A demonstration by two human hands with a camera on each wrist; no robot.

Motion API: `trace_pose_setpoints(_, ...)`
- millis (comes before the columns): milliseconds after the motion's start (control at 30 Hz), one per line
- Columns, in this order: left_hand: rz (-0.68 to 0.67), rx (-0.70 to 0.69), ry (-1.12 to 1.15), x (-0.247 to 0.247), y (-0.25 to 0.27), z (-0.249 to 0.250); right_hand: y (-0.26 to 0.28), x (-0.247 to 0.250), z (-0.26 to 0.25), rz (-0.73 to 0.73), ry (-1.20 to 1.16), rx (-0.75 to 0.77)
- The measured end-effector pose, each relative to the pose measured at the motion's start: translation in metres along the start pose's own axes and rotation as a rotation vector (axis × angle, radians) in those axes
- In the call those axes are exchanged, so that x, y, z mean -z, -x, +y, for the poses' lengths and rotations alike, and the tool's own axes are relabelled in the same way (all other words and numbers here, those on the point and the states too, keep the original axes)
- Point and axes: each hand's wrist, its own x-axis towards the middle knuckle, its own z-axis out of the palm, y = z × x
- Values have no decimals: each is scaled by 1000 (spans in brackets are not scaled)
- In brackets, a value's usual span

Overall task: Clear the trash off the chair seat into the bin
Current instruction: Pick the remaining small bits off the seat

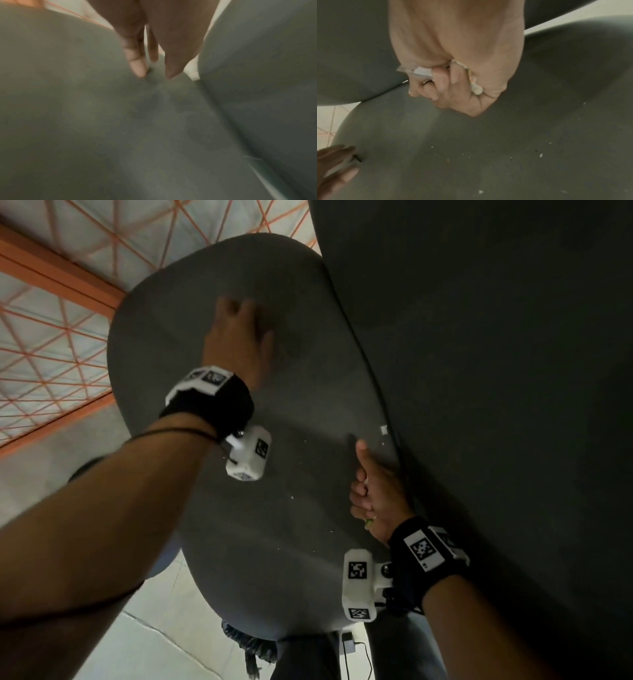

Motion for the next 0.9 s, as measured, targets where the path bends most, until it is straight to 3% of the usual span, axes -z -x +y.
trace_pose_setpoints(67,16,63,-25,-2,-14,-8,1,1,3,11,27,3)
trace_pose_setpoints(167,1,40,-17,-9,-20,-13,1,3,7,31,44,5)
trace_pose_setpoints(333,26,125,109,-9,-10,-11,6,8,11,70,46,-3)
trace_pose_setpoints(433,-64,74,186,-20,11,9,9,11,15,91,70,-7)
trace_pose_setpoints(567,-298,-58,248,-53,54,44,10,15,25,119,102,-38)
trace_pose_setpoints(667,-181,-138,288,-74,70,50,12,19,30,126,119,-55)
trace_pose_setpoints(767,-92,21,260,-77,75,44,13,25,35,134,137,-51)
trace_pose_setpoints(900,-56,-2,158,-73,80,33,14,29,40,139,136,-49)
